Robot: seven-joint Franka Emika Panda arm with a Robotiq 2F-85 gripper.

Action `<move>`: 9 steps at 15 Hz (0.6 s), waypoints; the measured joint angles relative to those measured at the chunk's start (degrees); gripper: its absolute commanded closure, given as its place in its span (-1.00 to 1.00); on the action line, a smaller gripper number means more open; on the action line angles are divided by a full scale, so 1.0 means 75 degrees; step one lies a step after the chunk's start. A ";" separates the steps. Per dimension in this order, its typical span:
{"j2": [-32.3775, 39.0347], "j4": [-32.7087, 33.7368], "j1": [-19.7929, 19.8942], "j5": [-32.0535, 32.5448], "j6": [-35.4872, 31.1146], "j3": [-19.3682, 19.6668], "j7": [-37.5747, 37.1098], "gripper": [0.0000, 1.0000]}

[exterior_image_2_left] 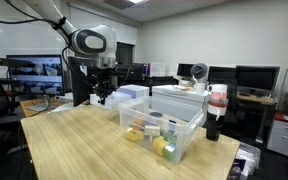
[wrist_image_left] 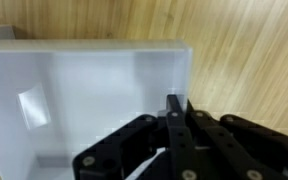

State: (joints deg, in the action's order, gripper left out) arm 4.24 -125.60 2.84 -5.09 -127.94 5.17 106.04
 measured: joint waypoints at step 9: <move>0.0000 0.0030 0.0005 -0.0386 -0.0028 0.0000 0.0000 0.98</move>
State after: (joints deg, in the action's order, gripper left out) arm 4.24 -125.38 2.88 -7.99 -128.16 5.17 106.04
